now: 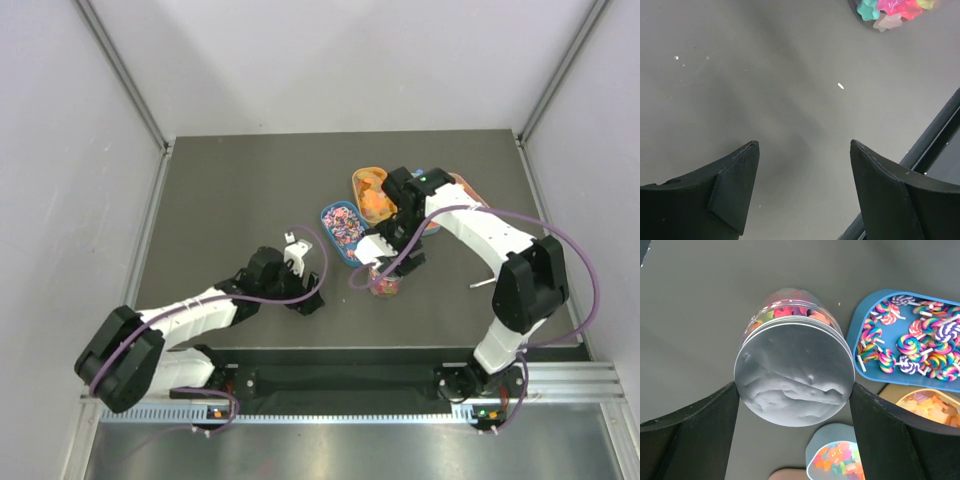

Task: Pack the candies
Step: Close the bottle lid on the packing bottle.

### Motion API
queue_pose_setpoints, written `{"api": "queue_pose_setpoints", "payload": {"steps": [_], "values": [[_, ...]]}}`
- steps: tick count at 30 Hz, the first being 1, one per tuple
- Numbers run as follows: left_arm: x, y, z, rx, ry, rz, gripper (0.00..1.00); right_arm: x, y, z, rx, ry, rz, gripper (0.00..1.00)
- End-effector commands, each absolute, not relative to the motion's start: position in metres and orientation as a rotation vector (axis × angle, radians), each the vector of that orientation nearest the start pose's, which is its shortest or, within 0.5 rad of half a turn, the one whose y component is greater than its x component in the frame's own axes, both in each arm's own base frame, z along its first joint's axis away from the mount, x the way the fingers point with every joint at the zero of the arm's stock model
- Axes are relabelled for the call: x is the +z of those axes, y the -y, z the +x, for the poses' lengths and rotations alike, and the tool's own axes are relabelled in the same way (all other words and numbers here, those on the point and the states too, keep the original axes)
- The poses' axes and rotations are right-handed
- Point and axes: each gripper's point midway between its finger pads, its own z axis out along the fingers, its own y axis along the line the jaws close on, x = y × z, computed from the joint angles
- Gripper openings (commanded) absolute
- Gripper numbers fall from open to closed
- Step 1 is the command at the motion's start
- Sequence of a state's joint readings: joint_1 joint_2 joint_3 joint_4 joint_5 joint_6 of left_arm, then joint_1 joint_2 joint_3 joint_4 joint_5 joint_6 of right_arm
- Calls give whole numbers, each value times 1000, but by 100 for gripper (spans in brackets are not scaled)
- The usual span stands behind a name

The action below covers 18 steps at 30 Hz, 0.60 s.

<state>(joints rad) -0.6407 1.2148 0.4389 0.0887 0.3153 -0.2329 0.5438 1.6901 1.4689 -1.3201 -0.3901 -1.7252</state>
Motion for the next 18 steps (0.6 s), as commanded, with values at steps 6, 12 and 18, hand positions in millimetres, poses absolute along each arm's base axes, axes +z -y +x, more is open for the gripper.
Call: {"api": "queue_pose_setpoints", "payload": {"steps": [6, 12, 18], "values": [[61, 247, 221, -770, -2148, 667, 80, 128, -197, 239, 551, -1144, -2652, 61], [60, 274, 218, -745, -2101, 831, 82, 120, -195, 237, 561, -1143, -2686, 61], [55, 282, 203, -728, -2073, 926, 82, 116, -191, 235, 565, -1153, -2707, 61]]}}
